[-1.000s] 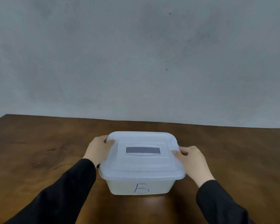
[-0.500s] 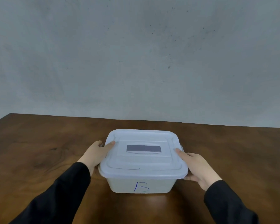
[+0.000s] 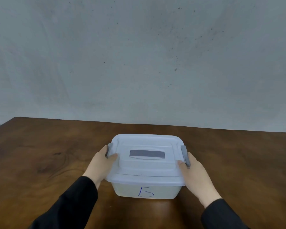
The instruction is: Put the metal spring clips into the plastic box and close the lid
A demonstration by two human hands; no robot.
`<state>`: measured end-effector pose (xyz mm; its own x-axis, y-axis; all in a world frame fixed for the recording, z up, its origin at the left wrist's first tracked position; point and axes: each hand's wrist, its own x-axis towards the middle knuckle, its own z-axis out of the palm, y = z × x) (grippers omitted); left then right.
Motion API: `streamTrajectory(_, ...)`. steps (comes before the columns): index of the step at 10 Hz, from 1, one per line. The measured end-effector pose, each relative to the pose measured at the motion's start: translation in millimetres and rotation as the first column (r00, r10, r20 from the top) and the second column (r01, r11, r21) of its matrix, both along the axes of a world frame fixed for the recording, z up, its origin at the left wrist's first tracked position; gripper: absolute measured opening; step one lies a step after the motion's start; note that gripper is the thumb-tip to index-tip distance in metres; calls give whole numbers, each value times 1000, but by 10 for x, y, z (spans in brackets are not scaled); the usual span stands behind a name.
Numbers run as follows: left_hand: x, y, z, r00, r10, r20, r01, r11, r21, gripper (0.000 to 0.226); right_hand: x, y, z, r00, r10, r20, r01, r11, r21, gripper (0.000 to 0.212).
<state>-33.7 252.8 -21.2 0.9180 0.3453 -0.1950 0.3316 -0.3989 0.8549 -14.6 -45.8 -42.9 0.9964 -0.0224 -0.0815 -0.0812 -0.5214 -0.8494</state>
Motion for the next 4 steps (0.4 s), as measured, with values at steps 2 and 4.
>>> streamTrajectory(2,47,-57,-13,999,-40,-14,42,980,195,56,42,-4,-9,999,19,26,-17,998,-68,32)
streamTrajectory(4,-16,-132,74,1000,19,9,-20,994,105,59,-52,4,95,999,28,15,-29,999,35,40)
